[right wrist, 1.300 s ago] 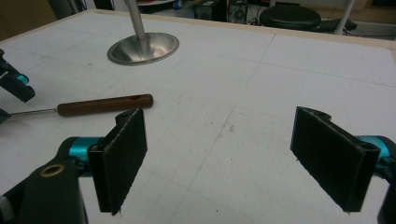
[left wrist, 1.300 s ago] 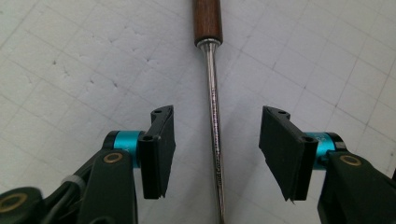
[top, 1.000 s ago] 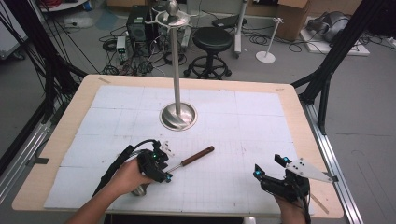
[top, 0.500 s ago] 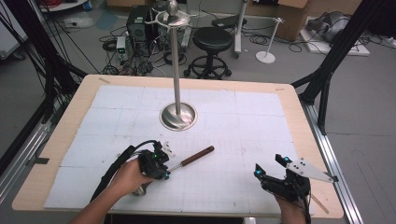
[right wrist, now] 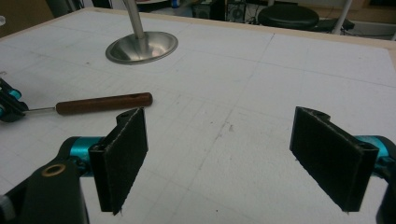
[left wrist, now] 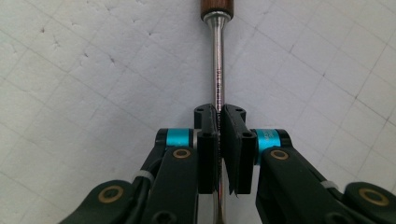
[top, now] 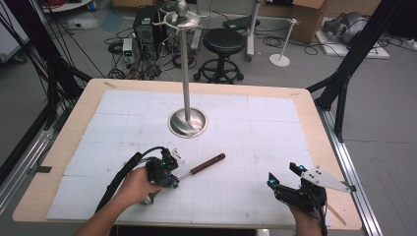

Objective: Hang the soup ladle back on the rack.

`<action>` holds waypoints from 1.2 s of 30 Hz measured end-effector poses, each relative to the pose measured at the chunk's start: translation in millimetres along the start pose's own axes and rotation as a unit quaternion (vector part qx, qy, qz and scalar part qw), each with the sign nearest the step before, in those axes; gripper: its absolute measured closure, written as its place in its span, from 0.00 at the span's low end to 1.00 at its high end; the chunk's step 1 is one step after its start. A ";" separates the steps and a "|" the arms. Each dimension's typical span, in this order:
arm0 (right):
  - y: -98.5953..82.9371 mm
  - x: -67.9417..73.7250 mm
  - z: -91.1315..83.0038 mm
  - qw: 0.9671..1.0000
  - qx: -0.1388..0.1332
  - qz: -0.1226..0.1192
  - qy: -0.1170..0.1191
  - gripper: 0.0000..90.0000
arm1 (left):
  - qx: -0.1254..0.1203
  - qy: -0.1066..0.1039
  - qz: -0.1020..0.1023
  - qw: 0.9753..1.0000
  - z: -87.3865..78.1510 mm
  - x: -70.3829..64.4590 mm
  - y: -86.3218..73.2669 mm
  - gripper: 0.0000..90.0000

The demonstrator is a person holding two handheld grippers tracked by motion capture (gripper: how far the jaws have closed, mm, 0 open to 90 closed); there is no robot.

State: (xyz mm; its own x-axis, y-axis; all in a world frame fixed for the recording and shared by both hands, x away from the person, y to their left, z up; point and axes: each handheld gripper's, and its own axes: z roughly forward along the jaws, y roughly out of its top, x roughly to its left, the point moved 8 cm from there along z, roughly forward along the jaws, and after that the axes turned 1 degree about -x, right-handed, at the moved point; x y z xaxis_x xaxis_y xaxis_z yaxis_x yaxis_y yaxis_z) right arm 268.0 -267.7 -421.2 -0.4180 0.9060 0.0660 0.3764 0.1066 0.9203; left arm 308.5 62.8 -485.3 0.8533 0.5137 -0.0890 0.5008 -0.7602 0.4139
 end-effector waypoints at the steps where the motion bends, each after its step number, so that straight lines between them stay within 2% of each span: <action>1: 0.4 -0.7 -0.3 1.000 -0.001 -0.003 0.000 0.21 | -0.002 0.000 -0.001 1.000 -0.3 -0.3 0.0 0.93; 7: -0.4 -0.6 -0.3 1.000 0.000 0.001 0.000 0.21 | -0.017 0.003 -0.002 1.000 -7.9 2.3 0.8 0.93; 11: -0.2 -0.5 -0.5 1.000 0.000 0.003 0.000 0.21 | -0.048 0.006 -0.008 0.999 -17.6 3.8 3.2 0.93; 14: -0.9 -0.5 0.0 1.000 0.001 0.002 0.000 0.21 | -0.081 0.007 -0.014 0.997 -25.8 2.5 3.5 0.94; 21: -1.2 1.1 0.7 1.000 0.003 0.003 0.001 0.21 | -0.133 0.015 -0.023 0.991 -40.0 3.8 -3.2 0.94; 23: -1.2 1.8 1.4 1.000 0.003 0.001 0.002 0.21 | -0.148 0.019 -0.025 0.989 -45.1 4.7 -5.1 0.94; 26: -1.2 3.5 3.0 1.000 0.004 -0.001 0.005 0.21 | -0.174 0.024 -0.030 0.984 -53.4 5.5 -7.7 0.94; 33: -0.7 8.8 7.2 1.000 0.005 -0.004 0.012 0.21 | -0.234 0.041 -0.038 0.971 -70.6 6.4 -14.4 0.94; 36: -0.5 10.7 8.5 1.000 0.005 -0.006 0.015 0.21 | -0.252 0.044 -0.038 0.966 -77.7 7.9 -17.9 0.94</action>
State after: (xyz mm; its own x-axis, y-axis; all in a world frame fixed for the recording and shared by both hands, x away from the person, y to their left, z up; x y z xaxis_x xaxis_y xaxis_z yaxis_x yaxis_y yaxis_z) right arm 270.4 -254.5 -424.2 -0.4472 0.8920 0.0664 0.3794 0.1220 0.9171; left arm 295.0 111.4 -423.0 0.7901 0.6092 -0.0684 0.4081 -0.4395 0.8002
